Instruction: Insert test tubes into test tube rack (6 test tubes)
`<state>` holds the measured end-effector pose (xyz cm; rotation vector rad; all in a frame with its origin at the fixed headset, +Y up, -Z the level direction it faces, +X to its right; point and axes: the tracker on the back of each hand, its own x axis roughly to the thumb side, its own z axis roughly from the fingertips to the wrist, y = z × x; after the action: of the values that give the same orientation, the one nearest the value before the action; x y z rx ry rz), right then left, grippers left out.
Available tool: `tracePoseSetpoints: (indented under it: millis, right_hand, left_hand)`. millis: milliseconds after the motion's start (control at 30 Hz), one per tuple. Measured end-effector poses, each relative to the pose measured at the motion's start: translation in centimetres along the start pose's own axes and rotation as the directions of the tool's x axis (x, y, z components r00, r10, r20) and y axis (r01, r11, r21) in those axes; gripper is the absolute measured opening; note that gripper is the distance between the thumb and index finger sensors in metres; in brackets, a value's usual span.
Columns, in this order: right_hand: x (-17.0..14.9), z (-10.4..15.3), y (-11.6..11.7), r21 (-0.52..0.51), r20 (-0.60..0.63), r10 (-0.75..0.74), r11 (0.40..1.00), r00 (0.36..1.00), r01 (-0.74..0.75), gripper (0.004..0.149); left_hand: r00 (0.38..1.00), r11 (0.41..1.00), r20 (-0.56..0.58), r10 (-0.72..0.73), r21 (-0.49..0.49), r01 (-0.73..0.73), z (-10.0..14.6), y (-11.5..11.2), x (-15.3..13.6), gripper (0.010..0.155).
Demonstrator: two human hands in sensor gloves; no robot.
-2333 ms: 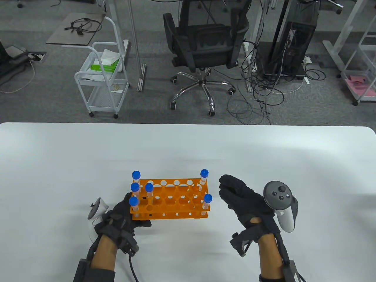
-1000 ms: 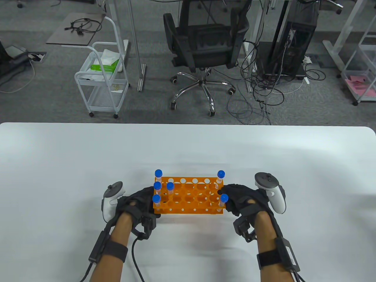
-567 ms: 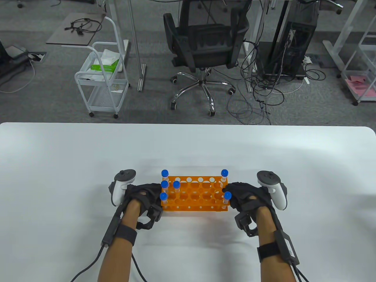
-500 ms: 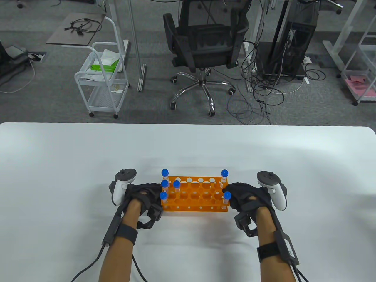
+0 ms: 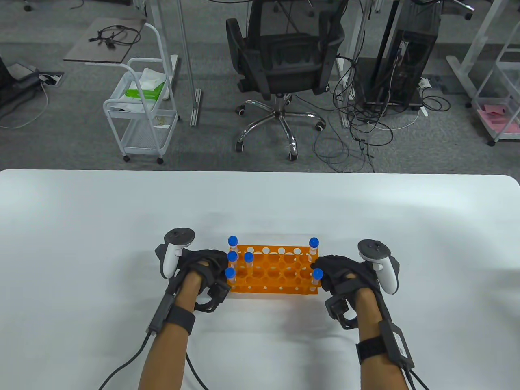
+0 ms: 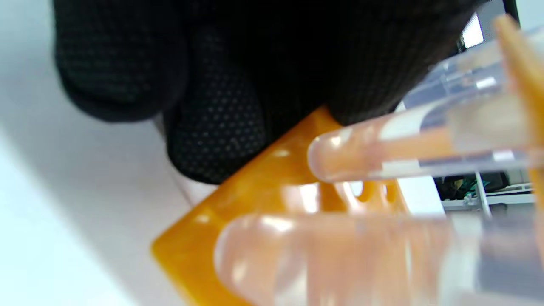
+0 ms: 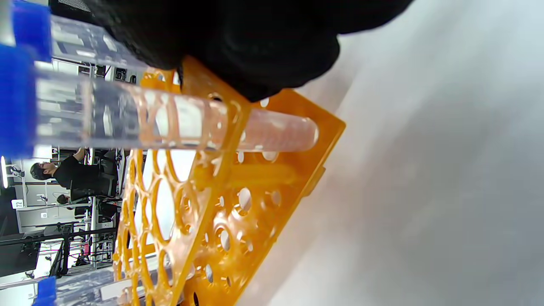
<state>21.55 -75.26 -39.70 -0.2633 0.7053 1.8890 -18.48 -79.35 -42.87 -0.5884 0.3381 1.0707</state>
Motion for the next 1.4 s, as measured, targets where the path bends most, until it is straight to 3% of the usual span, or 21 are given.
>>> tracePoseSetpoints:
  millis: [533,833,1400]
  right_hand:
    - [-0.6,-0.2,-0.4,-0.032,-0.038,-0.004,0.999,0.999,0.003,0.043]
    - [-1.0,-0.4,-0.4,-0.043,-0.057,0.014,0.999,0.998,-0.017,0.043]
    - [-1.6,-0.5,-0.7,-0.044,-0.088,0.024,0.999,0.996,-0.028,0.043]
  left_hand:
    - [0.995,0.993,0.033,-0.098,0.073,0.095,-0.9,-0.3,1.1,0.039]
    - [0.992,0.993,0.049,-0.114,0.048,0.112,-1.1,-0.3,1.1,0.04]
    - [0.99,0.986,0.042,-0.138,-0.092,0.141,-0.8,-1.1,1.5,0.045]
